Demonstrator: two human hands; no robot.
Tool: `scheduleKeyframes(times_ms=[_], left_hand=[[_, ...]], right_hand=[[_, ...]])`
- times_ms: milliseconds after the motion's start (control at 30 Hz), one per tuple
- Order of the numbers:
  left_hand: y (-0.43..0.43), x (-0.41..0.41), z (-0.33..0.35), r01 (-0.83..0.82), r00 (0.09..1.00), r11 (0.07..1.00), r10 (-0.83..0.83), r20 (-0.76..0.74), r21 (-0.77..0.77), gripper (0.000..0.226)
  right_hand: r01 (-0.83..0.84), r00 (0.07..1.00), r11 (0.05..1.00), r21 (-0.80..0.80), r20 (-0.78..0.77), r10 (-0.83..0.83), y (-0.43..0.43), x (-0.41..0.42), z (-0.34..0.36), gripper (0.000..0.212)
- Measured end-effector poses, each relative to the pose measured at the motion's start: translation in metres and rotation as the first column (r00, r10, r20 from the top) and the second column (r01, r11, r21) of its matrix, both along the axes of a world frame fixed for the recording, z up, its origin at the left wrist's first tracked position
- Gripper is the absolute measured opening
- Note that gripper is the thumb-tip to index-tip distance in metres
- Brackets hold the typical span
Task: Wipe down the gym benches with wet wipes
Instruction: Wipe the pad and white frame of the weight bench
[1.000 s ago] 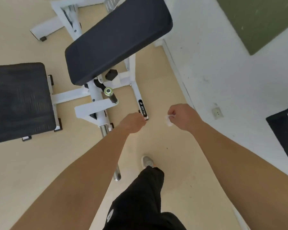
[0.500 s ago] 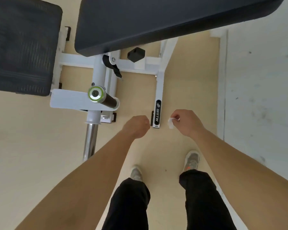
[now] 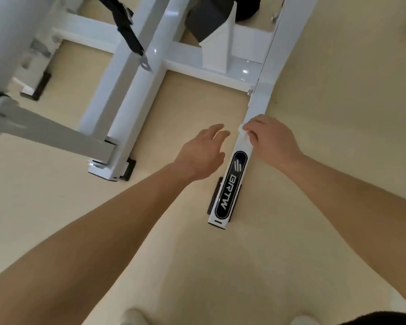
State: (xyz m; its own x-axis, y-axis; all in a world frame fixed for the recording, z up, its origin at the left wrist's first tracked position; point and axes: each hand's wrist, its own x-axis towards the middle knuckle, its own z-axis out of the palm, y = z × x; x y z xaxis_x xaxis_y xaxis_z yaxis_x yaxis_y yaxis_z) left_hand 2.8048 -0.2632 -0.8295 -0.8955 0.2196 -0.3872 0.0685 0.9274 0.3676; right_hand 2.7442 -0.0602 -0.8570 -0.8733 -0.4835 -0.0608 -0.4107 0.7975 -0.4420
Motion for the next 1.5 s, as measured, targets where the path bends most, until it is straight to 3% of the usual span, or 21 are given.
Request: scheduleKeyframes(times_ms=[100, 200, 333, 500, 667, 767, 933, 967, 1067, 1133, 1333, 1400, 1500], left_hand=[[0.0, -0.013, -0.038, 0.143, 0.969, 0.985, -0.159, -0.191, -0.097, 0.06], [-0.005, -0.01, -0.067, 0.098, 0.958, 0.994, -0.108, -0.267, -0.052, 0.057], [-0.01, 0.012, -0.091, -0.018, 0.956, 0.997, 0.038, -0.292, 0.07, 0.051], [-0.011, 0.027, -0.105, -0.046, 0.962, 0.989, 0.082, -0.261, 0.142, 0.048], [-0.006, 0.02, -0.112, -0.165, 0.943, 0.962, 0.218, -0.252, 0.216, 0.042], [-0.007, 0.034, -0.11, -0.123, 0.955, 0.971, 0.172, -0.242, 0.206, 0.041], [-0.027, 0.063, -0.108, 0.153, 0.939, 0.985, -0.12, -0.322, 0.079, 0.043], [-0.031, 0.066, -0.109, 0.177, 0.933, 0.982, -0.145, -0.328, 0.068, 0.043], [-0.035, 0.075, -0.106, 0.193, 0.927, 0.979, -0.163, -0.338, 0.059, 0.044], [-0.034, 0.082, -0.102, 0.209, 0.917, 0.976, -0.175, -0.357, 0.058, 0.046], [-0.038, 0.136, -0.108, 0.32, 0.896, 0.939, -0.255, -0.364, 0.129, 0.046], [-0.034, 0.163, -0.117, 0.256, 0.926, 0.945, -0.179, -0.333, 0.205, 0.046], [-0.021, 0.176, -0.119, 0.005, 0.969, 0.937, 0.081, -0.233, 0.349, 0.039]], right_hand=[[-0.078, 0.983, 0.997, -0.024, -0.168, 0.073, 0.006, -0.024, -0.05, 0.023], [-0.187, 0.977, 0.982, -0.002, -0.11, 0.185, 0.015, -0.024, -0.085, 0.038], [-0.358, 0.927, 0.933, 0.032, -0.105, 0.36, 0.026, 0.025, -0.102, 0.059], [-0.553, 0.812, 0.827, 0.107, -0.154, 0.563, 0.036, 0.054, -0.11, 0.061], [-0.437, 0.878, 0.884, 0.166, -0.136, 0.46, 0.026, 0.039, -0.103, 0.071], [-0.571, 0.792, 0.81, 0.137, -0.171, 0.587, 0.02, 0.107, -0.106, 0.076], [-0.723, 0.636, 0.673, 0.153, -0.231, 0.736, 0.023, 0.141, -0.112, 0.073], [-0.709, 0.637, 0.683, 0.177, -0.256, 0.727, 0.024, 0.13, -0.113, 0.07], [-0.538, 0.779, 0.818, 0.204, -0.251, 0.575, 0.026, 0.086, -0.108, 0.069], [-0.476, 0.83, 0.857, 0.2, -0.221, 0.512, 0.022, 0.084, -0.103, 0.073], [-0.629, 0.743, 0.77, 0.11, -0.205, 0.637, 0.012, 0.175, -0.108, 0.073], [-0.662, 0.714, 0.745, 0.082, -0.233, 0.66, 0.013, 0.185, -0.109, 0.065], [-0.685, 0.693, 0.728, 0.026, -0.285, 0.663, 0.02, 0.176, -0.108, 0.053]])
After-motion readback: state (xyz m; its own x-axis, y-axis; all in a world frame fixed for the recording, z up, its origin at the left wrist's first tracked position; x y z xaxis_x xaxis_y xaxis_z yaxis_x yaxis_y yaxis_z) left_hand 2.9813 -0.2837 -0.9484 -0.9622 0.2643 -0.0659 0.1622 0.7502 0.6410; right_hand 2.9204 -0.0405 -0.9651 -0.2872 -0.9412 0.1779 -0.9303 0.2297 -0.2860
